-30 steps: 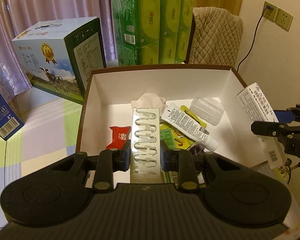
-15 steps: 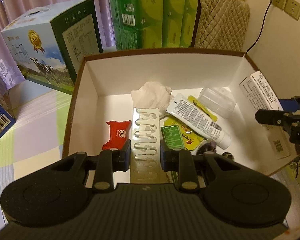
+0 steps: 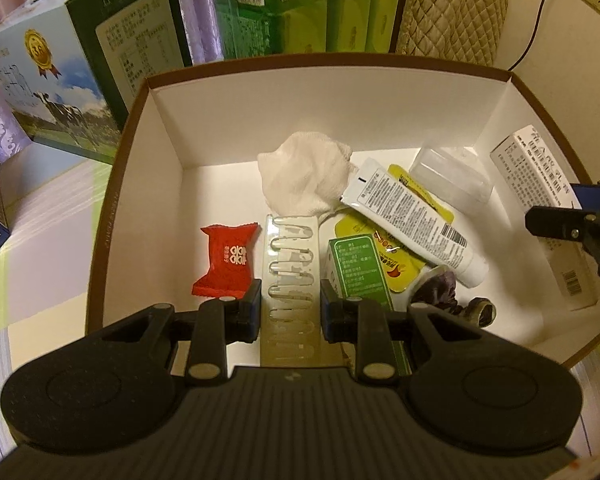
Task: Organize objects
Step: 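Open the left tool to drop the strip while the right tool releases the medicine box into the box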
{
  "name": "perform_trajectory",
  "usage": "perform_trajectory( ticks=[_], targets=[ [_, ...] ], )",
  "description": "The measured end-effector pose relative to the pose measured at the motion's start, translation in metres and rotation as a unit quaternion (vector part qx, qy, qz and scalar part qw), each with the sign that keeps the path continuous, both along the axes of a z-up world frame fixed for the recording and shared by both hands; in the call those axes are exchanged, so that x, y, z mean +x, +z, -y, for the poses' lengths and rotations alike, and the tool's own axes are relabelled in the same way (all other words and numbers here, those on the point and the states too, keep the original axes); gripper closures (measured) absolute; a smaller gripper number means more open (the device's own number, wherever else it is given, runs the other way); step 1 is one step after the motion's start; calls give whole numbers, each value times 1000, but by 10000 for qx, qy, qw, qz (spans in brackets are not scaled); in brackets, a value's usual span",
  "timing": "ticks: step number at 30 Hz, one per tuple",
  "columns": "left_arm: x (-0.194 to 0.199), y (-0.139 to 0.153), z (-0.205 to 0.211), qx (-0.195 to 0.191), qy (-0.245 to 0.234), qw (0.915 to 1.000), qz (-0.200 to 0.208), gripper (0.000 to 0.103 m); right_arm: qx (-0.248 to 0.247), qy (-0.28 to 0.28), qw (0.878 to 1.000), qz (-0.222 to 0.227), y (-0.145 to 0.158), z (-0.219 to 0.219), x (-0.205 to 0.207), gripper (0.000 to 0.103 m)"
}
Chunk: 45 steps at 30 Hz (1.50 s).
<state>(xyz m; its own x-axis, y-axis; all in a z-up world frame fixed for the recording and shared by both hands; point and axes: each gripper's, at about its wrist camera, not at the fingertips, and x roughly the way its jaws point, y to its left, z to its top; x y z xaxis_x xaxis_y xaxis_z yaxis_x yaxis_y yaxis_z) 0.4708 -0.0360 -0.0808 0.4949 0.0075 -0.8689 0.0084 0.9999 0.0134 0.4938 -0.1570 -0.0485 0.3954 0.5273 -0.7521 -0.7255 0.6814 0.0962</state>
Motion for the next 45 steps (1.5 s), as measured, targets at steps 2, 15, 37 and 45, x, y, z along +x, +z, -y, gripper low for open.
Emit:
perform_trajectory(
  ticks=[2, 15, 37, 45],
  targets=[
    [2, -2, 0, -5, -12, 10000, -31, 79, -3, -15, 10000, -15, -1, 0, 1, 68],
    [-9, 12, -3, -42, -48, 9999, 161, 31, 94, 81, 9999, -79, -1, -7, -4, 68],
    [-24, 34, -12, 85, 382, 9988, 305, 12, 722, 245, 9968, -245, 7, -26, -10, 58],
    [-31, 44, -3, 56, 369, 9985, 407, 11, 642, 147, 9972, -359, 8, -10, -19, 52]
  ],
)
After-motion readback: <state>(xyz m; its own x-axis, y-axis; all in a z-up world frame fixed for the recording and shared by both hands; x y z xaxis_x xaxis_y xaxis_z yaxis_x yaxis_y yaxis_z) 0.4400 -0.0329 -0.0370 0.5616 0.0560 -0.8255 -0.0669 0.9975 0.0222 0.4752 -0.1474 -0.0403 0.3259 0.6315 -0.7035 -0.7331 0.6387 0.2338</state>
